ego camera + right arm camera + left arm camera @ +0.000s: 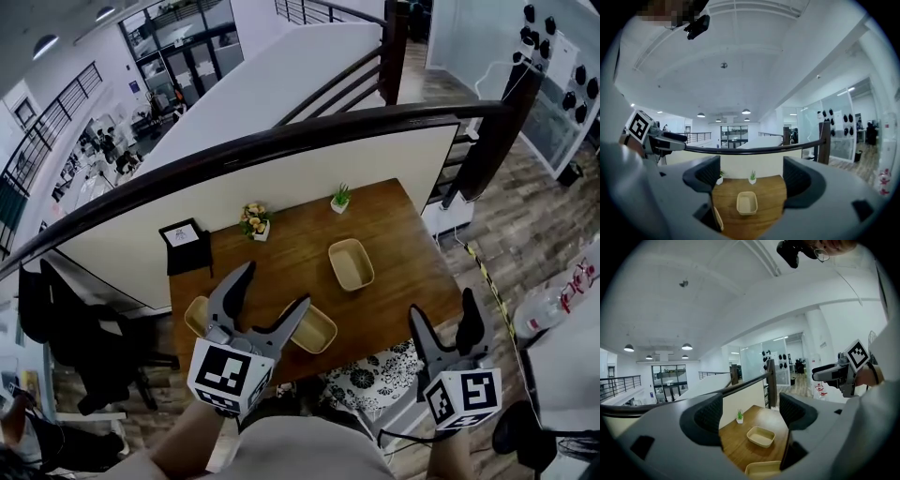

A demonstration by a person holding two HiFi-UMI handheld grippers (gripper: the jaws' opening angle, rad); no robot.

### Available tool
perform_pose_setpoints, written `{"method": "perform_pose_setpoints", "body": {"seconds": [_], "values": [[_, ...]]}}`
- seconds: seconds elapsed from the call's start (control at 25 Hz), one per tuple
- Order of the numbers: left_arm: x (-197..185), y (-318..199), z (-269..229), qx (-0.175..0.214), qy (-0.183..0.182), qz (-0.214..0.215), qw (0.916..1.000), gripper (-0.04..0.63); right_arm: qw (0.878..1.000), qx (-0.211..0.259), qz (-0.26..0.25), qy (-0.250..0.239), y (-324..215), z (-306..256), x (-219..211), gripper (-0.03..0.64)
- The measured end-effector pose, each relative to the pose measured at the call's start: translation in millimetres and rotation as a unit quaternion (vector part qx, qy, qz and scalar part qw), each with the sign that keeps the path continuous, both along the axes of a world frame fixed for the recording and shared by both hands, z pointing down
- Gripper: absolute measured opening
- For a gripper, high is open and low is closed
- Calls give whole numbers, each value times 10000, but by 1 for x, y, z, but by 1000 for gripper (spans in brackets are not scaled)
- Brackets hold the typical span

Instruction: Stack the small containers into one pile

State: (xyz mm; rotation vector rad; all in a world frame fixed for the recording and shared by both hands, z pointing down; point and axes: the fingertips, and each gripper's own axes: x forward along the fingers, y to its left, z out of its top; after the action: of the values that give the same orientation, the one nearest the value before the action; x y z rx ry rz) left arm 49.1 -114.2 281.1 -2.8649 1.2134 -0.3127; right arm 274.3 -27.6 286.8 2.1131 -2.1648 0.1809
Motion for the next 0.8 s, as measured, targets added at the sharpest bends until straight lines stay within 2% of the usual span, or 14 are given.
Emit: {"method": "perform_pose_setpoints", "body": {"seconds": [0.52, 0.68, 0.8], "values": [[-13, -40, 32, -635, 196, 256, 9975, 382, 9993, -300, 226, -80, -43, 34, -16, 405], [-1, -60, 43, -991, 407, 365, 9936, 380, 9975, -385, 193, -564, -68, 46, -13, 400], [12, -75, 51, -1142, 418, 490, 9914, 379, 9962, -557, 219, -638, -91, 62, -9, 393]]}}
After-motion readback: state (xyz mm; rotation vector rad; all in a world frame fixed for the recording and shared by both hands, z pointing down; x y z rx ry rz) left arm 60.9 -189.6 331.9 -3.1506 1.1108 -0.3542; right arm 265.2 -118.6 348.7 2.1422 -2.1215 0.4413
